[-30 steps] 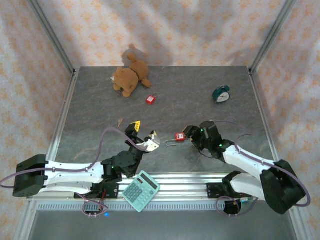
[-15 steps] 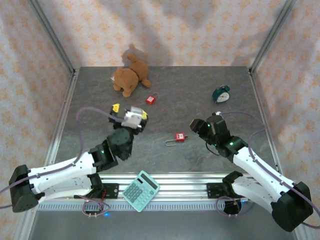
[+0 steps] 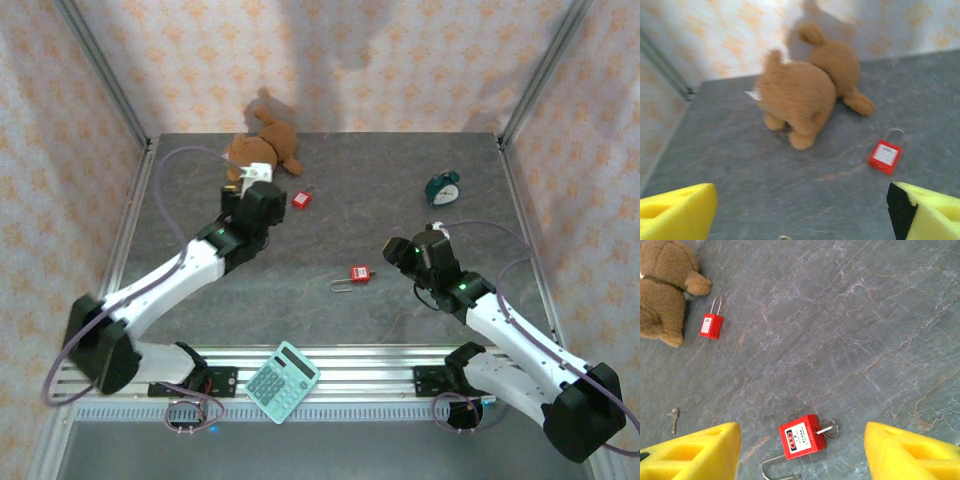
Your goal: Unlock with the key
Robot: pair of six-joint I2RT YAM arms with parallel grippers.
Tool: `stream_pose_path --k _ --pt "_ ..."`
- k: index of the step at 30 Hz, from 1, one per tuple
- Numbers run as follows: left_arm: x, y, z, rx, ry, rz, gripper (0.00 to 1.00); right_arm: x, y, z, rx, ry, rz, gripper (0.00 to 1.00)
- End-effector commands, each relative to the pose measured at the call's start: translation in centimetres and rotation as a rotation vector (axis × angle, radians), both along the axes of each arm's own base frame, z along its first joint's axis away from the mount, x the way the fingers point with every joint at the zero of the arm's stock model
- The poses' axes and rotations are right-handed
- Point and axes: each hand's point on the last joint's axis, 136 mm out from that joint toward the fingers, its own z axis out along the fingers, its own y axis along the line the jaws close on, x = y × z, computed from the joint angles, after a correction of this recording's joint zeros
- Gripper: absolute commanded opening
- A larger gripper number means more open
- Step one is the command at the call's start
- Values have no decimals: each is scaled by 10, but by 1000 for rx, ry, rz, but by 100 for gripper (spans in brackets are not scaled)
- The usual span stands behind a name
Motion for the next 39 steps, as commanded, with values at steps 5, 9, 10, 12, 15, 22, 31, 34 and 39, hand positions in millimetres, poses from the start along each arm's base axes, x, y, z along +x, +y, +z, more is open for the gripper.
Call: stream_pose_path --k 5,9,10,12,15,22,31,34,39 --pt "58 -36 -84 46 384 -104 83 -3 6 -8 -55 -32 105 71" --pt "88 -48 -120 50 507 -157 83 -2 5 -13 -72 -25 111 74" --pt "92 -51 -127 50 530 -177 83 -1 6 -16 -68 -22 112 74" --pt "103 -54 -141 64 568 -196 83 0 9 -20 -61 -14 118 75" --pt "115 -53 -159 75 608 -189 83 1 12 -25 -51 -1 125 75" --pt "131 -57 -190 44 656 -205 77 5 17 -30 -37 6 136 75" --pt "136 -59 -213 25 684 -206 68 7 21 -33 -27 30 139 74" --pt "137 -61 -214 18 680 -209 61 11 24 -27 -17 20 138 74" --pt "137 -60 -215 21 686 -204 51 14 26 -25 -14 19 136 74"
